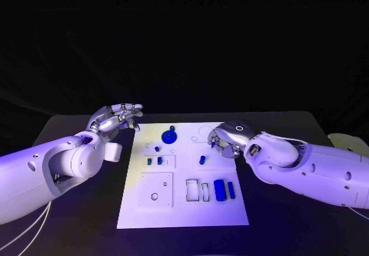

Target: Assemble the parts on the task board

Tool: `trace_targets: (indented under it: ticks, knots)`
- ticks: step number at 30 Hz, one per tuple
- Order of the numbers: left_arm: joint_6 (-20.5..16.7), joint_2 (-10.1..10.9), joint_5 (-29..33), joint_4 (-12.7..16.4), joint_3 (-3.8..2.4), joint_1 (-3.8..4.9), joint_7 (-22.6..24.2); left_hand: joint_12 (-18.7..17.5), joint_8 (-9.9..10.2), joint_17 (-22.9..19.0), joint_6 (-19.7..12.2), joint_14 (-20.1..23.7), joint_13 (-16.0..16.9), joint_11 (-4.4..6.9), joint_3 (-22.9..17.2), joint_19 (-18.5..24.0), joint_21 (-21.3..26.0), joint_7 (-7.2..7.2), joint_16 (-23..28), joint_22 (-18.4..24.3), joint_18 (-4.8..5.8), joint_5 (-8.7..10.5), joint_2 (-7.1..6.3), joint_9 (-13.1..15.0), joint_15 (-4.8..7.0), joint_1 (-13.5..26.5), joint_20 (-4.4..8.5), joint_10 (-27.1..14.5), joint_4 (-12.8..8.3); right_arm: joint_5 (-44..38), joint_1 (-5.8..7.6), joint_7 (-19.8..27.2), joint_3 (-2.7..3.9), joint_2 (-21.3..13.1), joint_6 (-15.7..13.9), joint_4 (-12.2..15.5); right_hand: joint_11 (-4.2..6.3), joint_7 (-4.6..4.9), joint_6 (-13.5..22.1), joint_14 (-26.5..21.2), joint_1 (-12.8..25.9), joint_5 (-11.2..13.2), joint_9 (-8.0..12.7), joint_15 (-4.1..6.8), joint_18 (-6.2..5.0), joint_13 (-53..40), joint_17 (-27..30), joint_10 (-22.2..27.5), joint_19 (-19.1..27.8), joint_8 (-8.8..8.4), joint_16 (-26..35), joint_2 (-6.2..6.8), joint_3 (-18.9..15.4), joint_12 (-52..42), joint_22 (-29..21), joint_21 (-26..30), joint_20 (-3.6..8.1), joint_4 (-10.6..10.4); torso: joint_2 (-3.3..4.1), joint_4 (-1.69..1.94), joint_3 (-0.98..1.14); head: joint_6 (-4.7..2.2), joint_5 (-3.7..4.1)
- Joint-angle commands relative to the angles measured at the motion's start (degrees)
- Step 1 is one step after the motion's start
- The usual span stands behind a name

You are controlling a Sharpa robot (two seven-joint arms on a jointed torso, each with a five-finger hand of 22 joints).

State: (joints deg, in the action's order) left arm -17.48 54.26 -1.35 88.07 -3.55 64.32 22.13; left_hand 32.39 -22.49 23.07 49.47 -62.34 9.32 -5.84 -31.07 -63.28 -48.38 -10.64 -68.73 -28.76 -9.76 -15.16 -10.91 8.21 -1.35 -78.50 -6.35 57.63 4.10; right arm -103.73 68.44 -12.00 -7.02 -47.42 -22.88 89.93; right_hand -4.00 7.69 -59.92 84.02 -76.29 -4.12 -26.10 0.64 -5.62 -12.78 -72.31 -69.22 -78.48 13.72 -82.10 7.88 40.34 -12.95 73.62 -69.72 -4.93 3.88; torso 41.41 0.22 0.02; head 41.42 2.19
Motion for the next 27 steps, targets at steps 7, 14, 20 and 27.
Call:
trace_targets:
  ticks: [7,14,20,27]
  knots:
    - [1.1,-0.1,-0.3,0.1,-0.02,0.02,0.1,0.4,0.0,-0.1,-0.4,0.3,0.1,-0.06,0.1,-0.2,0.3,0.09,0.1,0.1,-0.76,-0.32,-0.05,-0.1,-0.08,-0.1,-0.05,-0.5,-0.4,0.9,0.12,0.5,0.07,0.1,-0.1,-0.1,0.61,0.04,-0.4,2.4,0.7,0.5,-0.1,0.33,0.60,-0.1,0.1,-0.7,-0.1,0.29,-0.2,0.12,-0.1,-0.1,-0.1,0.2,-0.02,-0.1,-0.02,0.07,0.02,0.02,0.09]
    - [1.2,-0.2,-0.3,0.1,-0.02,0.02,0.0,0.5,0.1,-0.1,-0.5,0.4,0.1,-0.09,0.1,-0.2,0.3,0.06,0.1,0.1,-0.76,-0.32,-0.07,-0.1,-0.11,-0.1,-0.08,-0.6,-0.4,1.0,0.13,0.6,0.09,-0.2,-1.4,1.1,0.62,0.04,-0.4,2.4,0.8,0.6,-0.1,0.32,0.60,-0.1,0.2,-0.7,0.0,0.28,-0.2,0.19,-0.1,0.0,-0.1,0.2,-0.03,-0.1,0.00,0.03,0.01,0.00,-0.08]
    - [1.2,-0.3,-0.3,-0.1,-0.02,0.02,0.0,0.5,0.1,-0.2,-0.6,0.4,0.1,-0.11,0.1,-0.2,0.4,0.04,0.1,0.1,-0.76,-0.32,-0.08,-0.1,-0.13,-0.1,-0.09,-0.7,-0.4,1.0,0.36,0.7,0.36,-0.5,-2.4,3.7,0.63,0.03,-0.4,2.4,0.8,0.6,-0.1,0.32,0.62,-0.1,0.1,-0.7,-0.1,0.29,-0.3,0.22,-0.1,0.0,0.0,0.1,-0.03,-0.1,-0.10,0.10,-0.05,-0.05,-0.33]
    - [1.3,-0.6,-0.3,-0.3,-0.02,0.02,0.1,0.5,0.1,-0.2,-0.6,0.4,0.1,-0.12,0.1,-0.2,0.4,0.03,0.1,0.1,-0.76,-0.32,-0.08,-0.1,-0.14,-0.1,-0.10,-0.7,-0.4,1.0,0.89,0.9,0.64,0.3,-3.2,6.8,0.64,0.02,-0.4,2.4,0.8,0.6,-0.1,0.32,0.62,-0.1,0.0,-0.7,-0.1,0.29,-0.3,0.22,-0.1,0.0,0.0,0.1,-0.03,-0.1,-0.18,0.12,-0.12,-0.28,-1.21]
